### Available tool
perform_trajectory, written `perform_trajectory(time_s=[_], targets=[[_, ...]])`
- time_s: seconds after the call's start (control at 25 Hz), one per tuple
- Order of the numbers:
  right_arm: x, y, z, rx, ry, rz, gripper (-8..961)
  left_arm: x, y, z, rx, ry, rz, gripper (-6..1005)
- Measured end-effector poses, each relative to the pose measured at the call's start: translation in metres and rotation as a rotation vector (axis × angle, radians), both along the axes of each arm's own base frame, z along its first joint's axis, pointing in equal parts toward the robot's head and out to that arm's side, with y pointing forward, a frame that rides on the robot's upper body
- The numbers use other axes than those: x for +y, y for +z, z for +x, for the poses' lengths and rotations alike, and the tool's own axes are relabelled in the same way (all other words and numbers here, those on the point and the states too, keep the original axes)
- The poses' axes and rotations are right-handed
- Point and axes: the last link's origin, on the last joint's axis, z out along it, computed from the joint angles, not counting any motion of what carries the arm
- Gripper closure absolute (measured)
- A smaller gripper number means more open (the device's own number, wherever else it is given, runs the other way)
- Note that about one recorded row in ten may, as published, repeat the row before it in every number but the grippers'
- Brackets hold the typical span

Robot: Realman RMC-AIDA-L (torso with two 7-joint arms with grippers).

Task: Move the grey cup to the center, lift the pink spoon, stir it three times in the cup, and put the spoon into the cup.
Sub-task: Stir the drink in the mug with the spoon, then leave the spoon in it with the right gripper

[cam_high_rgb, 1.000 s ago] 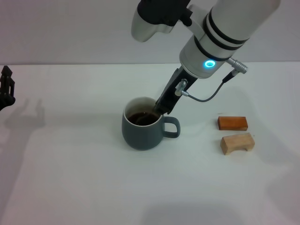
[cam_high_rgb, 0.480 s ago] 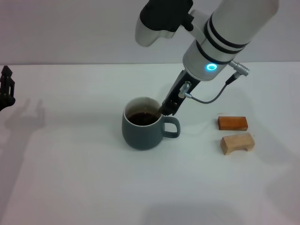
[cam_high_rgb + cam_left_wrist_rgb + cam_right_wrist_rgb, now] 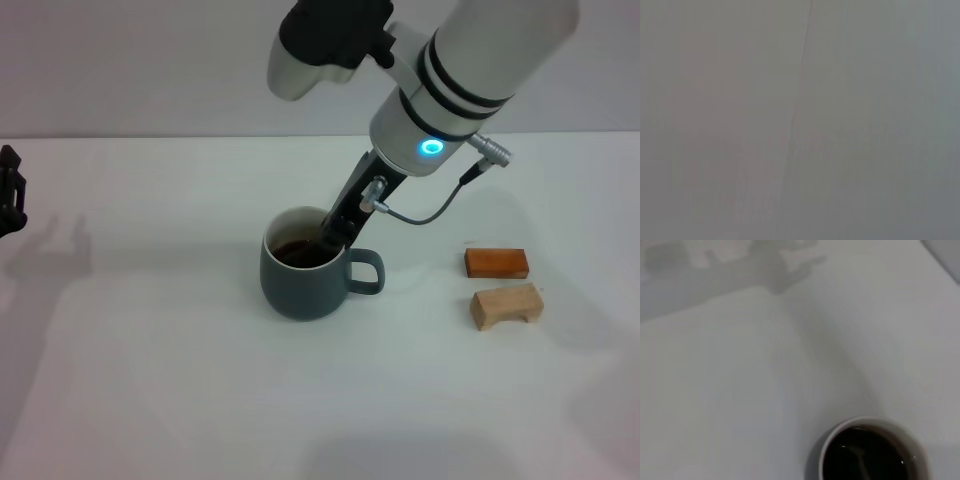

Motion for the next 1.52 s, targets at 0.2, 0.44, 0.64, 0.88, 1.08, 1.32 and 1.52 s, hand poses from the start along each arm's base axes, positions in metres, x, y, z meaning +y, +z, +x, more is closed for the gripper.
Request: perform_trajectory(time_s=[0.2, 0.44, 0.64, 0.88, 1.08, 1.32, 1.52], targets=[[0.005, 0.001, 0.005, -0.028, 0.003, 0.033, 817, -0.001, 0.001, -0.001, 0.000, 0.002, 0.001, 673], [0.002, 0.003, 0.010, -0.069, -0.012, 0.019, 823, -0.002, 0.001, -0.001, -0.001, 0.004, 0.002, 672], [-0.005, 0.002, 0.006, -0.069, -0.010, -0.027, 827, -0.001, 0.001, -0.002, -0.002, 0.005, 0.004, 672], [-0.004, -0.001, -0.001, -0.016, 0.008, -0.028, 828, -0.001, 0.001, -0.002, -0.006, 0.005, 0.004, 671], [0.003, -0.001, 0.001, -0.009, 0.010, 0.018, 829, -0.001, 0.001, -0.002, -0.011, 0.004, 0.004, 671], [0.004, 0.003, 0.010, -0.065, -0.011, 0.033, 829, -0.002, 0.001, -0.001, -0.010, 0.002, 0.002, 671], [-0.004, 0.001, 0.009, -0.065, -0.027, -0.020, 830, -0.002, 0.001, -0.001, -0.009, 0.001, 0.001, 670]])
